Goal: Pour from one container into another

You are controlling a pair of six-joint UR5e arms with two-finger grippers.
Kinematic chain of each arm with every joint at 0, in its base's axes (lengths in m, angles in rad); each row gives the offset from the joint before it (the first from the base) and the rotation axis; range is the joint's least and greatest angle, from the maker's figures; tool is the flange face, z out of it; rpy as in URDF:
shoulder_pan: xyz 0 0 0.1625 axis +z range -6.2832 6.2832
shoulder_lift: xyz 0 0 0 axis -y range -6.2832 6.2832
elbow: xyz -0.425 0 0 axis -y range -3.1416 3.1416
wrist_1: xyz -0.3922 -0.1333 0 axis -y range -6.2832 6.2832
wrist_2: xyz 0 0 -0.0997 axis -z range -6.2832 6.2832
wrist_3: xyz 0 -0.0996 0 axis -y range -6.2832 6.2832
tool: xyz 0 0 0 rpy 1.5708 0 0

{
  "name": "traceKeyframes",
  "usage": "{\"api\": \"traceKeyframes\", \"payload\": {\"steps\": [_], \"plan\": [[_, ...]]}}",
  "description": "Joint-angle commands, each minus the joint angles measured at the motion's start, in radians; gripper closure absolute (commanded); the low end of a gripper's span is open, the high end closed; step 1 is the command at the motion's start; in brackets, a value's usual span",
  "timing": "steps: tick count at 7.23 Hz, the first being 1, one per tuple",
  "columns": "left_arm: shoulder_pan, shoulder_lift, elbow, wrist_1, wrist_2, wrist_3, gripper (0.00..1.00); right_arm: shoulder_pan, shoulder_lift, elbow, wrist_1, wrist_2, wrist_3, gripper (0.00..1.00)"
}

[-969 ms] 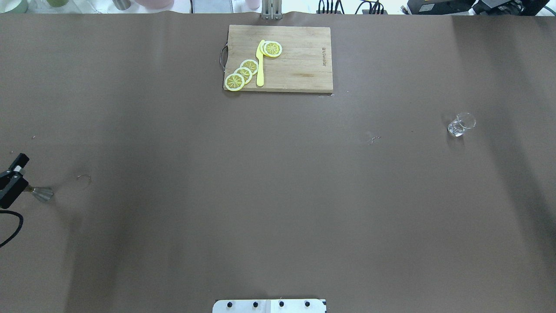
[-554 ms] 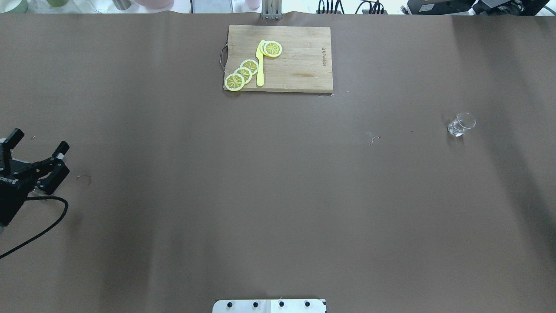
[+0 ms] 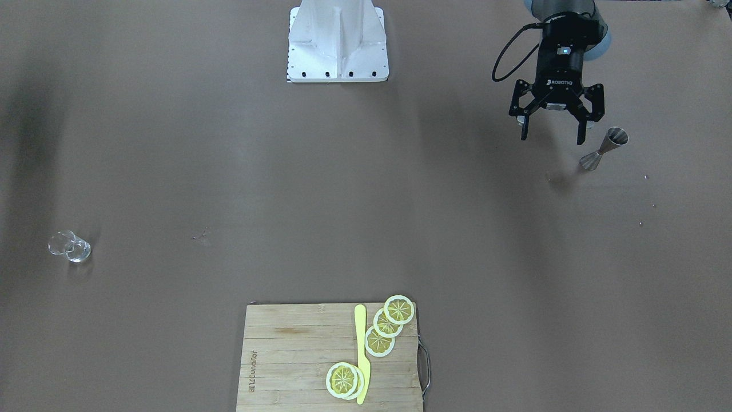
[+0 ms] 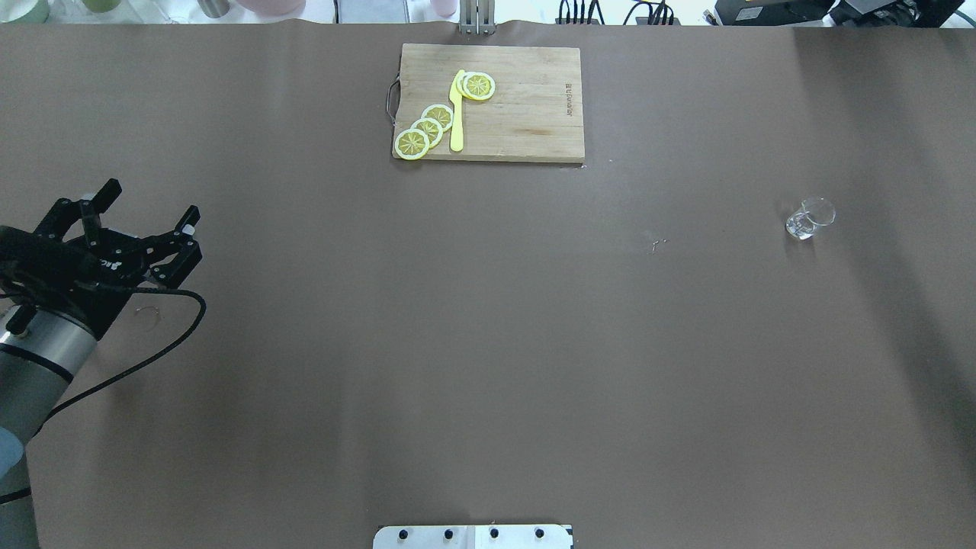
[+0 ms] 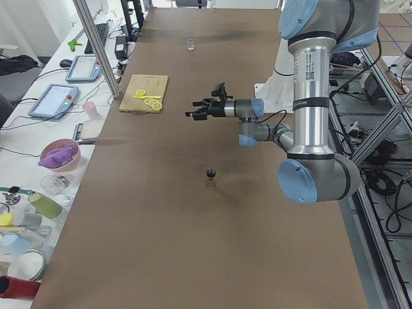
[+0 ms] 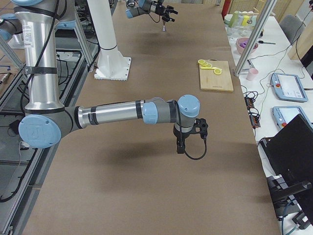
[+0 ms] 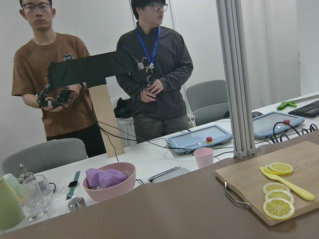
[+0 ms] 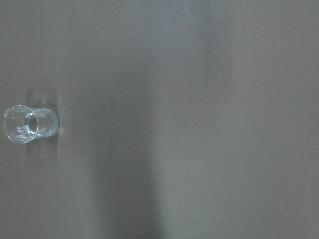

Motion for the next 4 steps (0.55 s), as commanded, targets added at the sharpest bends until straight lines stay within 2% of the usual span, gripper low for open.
{"api": "traceKeyframes", "payload": {"steps": [1,2,4], "plan": [[-0.105,-0.119,0.001,0.167,-0.117,0.015,0.03,-0.002,-0.001,-0.002,0.001,-0.011,0.0,0.0],[-0.132,-0.163,0.014,0.221,-0.138,0.015,0.03,-0.002,0.0,0.019,-0.009,-0.011,0.0,0.0],[-0.219,-0.252,0.015,0.359,-0.297,0.015,0.03,-0.005,-0.015,0.003,-0.009,-0.023,0.002,0.0]]}}
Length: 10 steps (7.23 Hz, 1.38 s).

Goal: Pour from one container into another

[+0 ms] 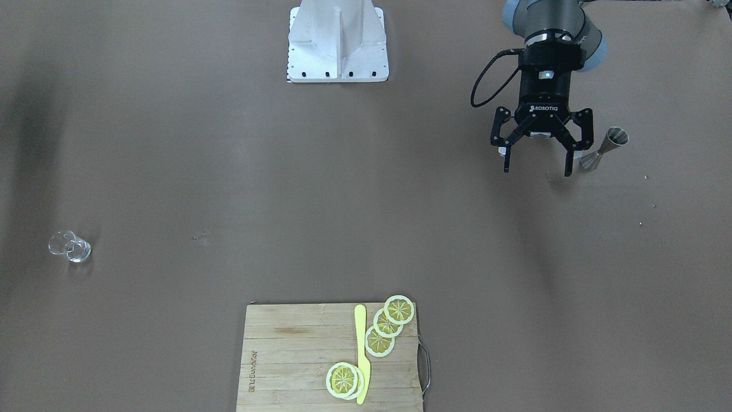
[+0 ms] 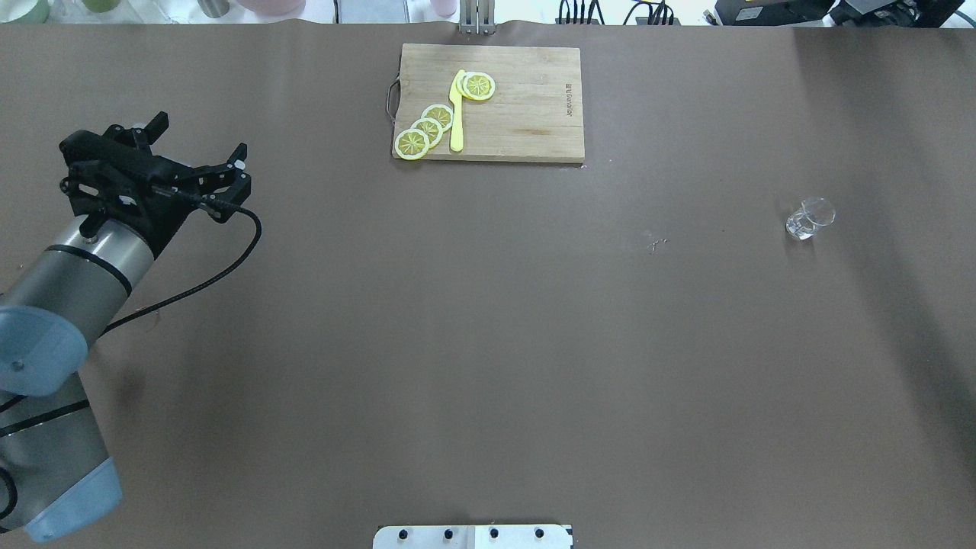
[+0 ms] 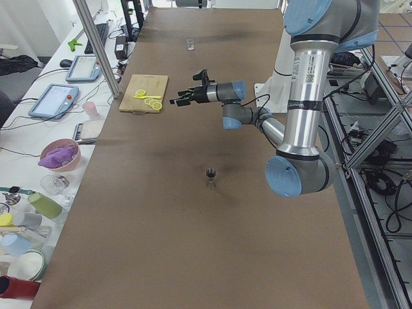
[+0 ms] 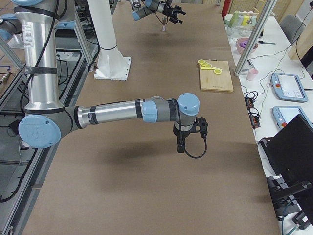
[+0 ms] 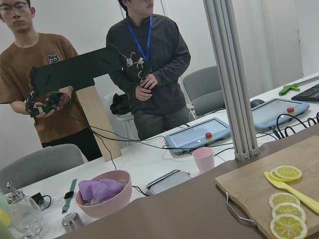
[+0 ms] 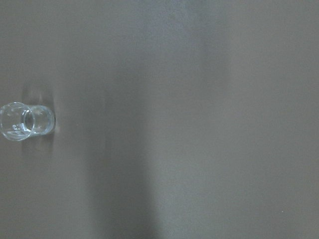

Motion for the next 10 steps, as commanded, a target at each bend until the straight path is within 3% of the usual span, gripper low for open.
{"api": "traceKeyframes", "payload": {"steps": [1,4,7,10], "plan": [[-0.097,-0.111,0.005,0.184,-0.168,0.001,0.03,-0.001,-0.014,-0.001,-0.003,-0.027,0.0,0.0],[-0.195,-0.199,0.013,0.42,-0.438,-0.01,0.03,0.0,-0.049,-0.018,-0.003,-0.03,0.0,0.0],[-0.292,-0.205,0.023,0.621,-0.777,-0.014,0.03,0.023,-0.065,0.017,-0.004,-0.015,-0.011,0.0],[-0.376,-0.205,0.033,0.789,-1.044,-0.014,0.03,0.023,-0.05,-0.004,-0.004,-0.071,-0.016,0.0]]}}
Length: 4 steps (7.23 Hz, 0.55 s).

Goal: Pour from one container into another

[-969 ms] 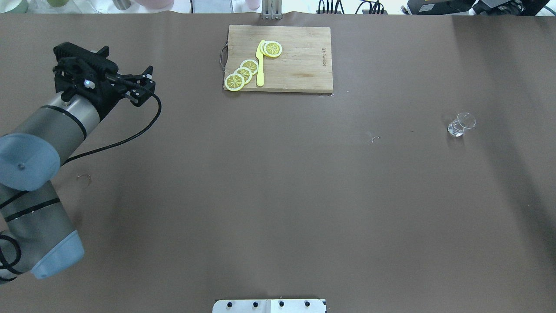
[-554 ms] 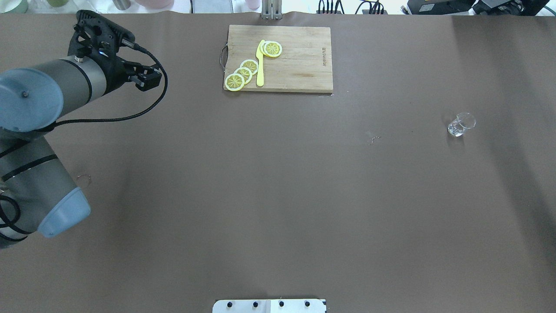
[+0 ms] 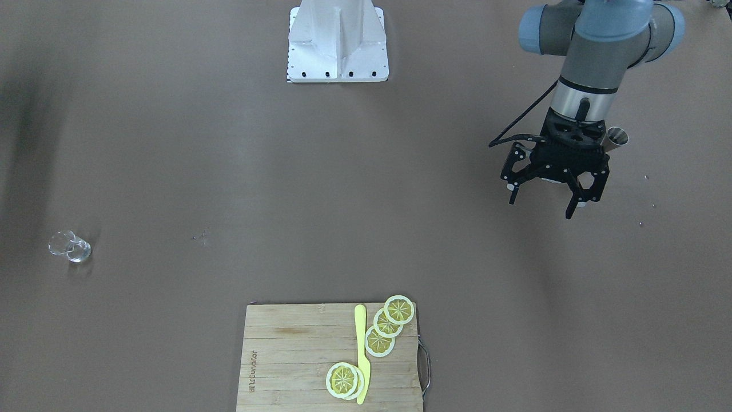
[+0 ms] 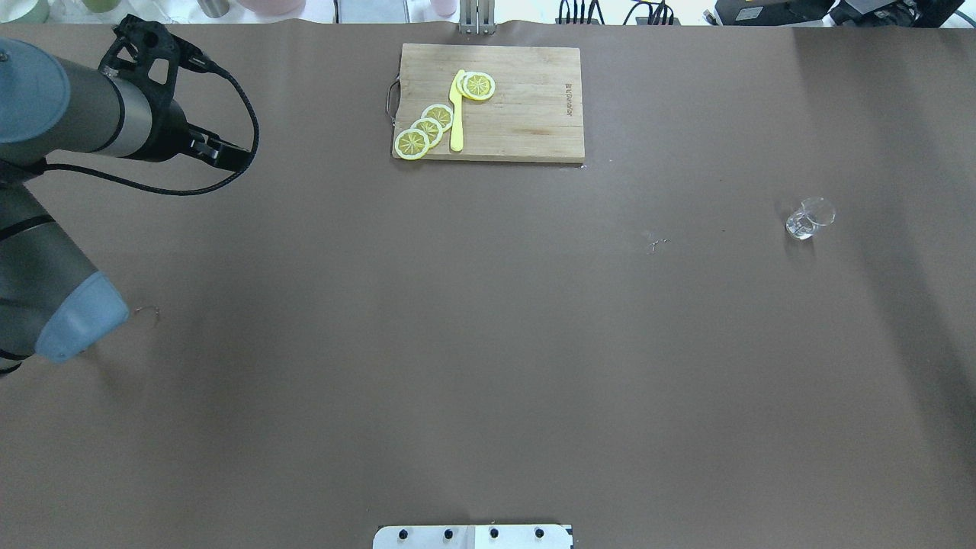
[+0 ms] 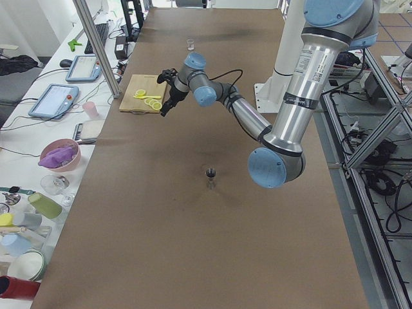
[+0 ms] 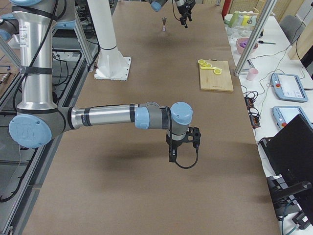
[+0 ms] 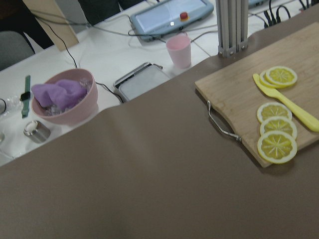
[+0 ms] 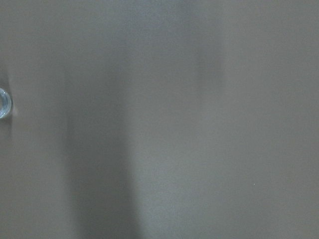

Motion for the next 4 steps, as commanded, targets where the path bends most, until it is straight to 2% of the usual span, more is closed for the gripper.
{"api": "traceKeyframes", "payload": {"steps": [1,2,3,4], "plan": [[-0.052,0.011,0.01,0.117,-0.217,-0.001,0.03,0.004,0.002,-0.008,-0.003,-0.067,-0.004,0.0],[-0.064,0.014,0.01,0.161,-0.262,-0.001,0.03,0.006,-0.006,-0.014,-0.003,-0.05,-0.004,0.0],[-0.107,0.011,0.009,0.161,-0.269,0.013,0.03,0.031,-0.015,0.045,-0.006,-0.045,-0.004,0.0],[-0.165,0.008,0.01,0.159,-0.272,0.016,0.03,0.03,-0.014,0.058,-0.023,-0.048,-0.004,0.0]]}}
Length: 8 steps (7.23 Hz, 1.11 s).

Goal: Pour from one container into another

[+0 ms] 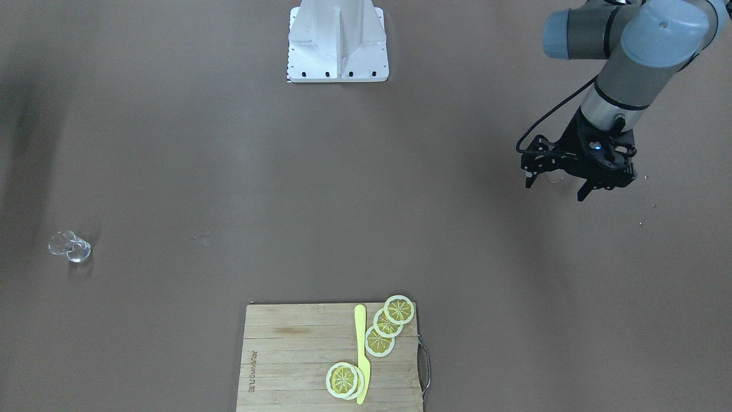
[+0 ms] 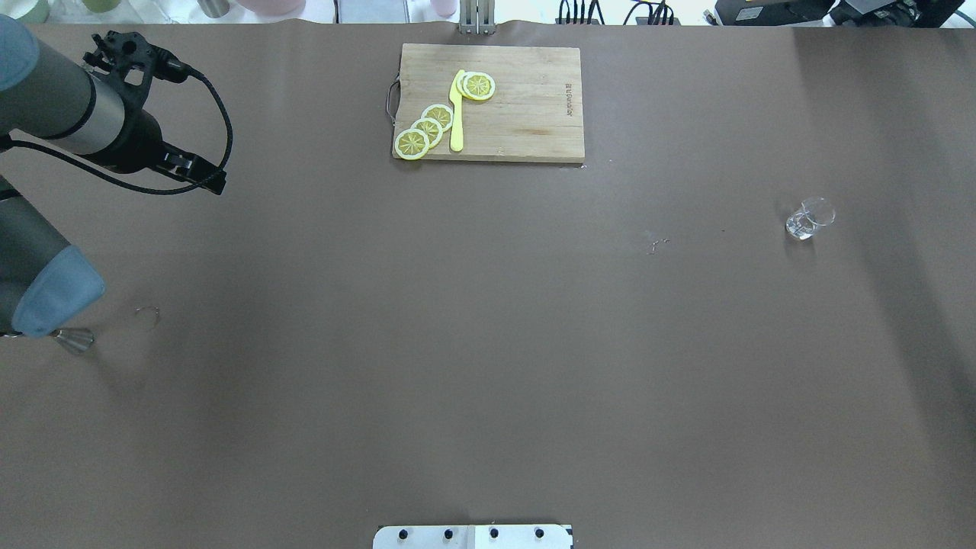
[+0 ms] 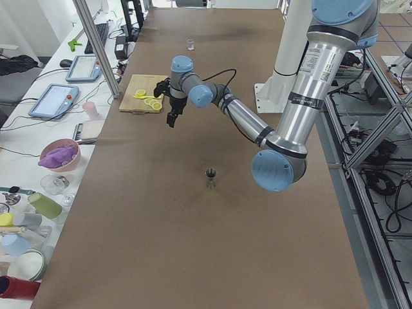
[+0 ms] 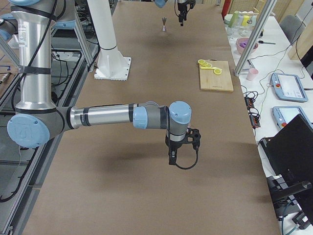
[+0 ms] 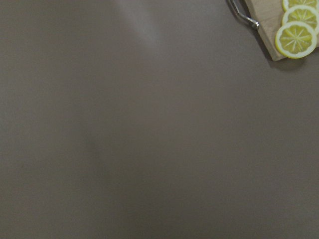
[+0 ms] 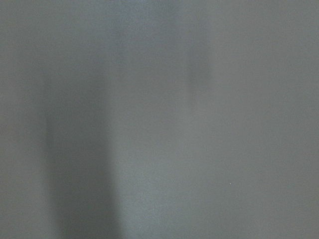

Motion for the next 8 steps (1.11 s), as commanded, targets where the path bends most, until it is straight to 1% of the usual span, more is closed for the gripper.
{"api": "traceKeyframes", "payload": {"steps": [1,2,3,5,6,7,8], "plan": [[-0.129,0.002,0.013,0.009,-0.063,0.068,0.03,0.009,-0.032,0.046,-0.01,0.01,-0.002,0.0],[-0.222,0.004,0.056,0.012,-0.145,0.161,0.03,0.009,-0.031,0.04,0.004,0.006,-0.006,0.0],[-0.295,0.021,0.099,0.012,-0.207,0.241,0.03,0.011,-0.043,0.037,0.007,0.012,-0.008,0.0],[-0.412,0.126,0.111,0.012,-0.247,0.365,0.03,0.014,-0.032,0.063,0.006,0.018,-0.009,0.0],[-0.45,0.169,0.113,0.018,-0.247,0.39,0.03,0.014,-0.035,0.071,0.007,0.019,-0.009,0.0],[-0.49,0.215,0.108,0.062,-0.272,0.446,0.03,0.014,-0.037,0.091,0.003,0.022,-0.009,0.0],[-0.521,0.243,0.108,0.146,-0.322,0.497,0.03,0.014,-0.043,0.095,0.0,0.077,-0.009,0.0]]}}
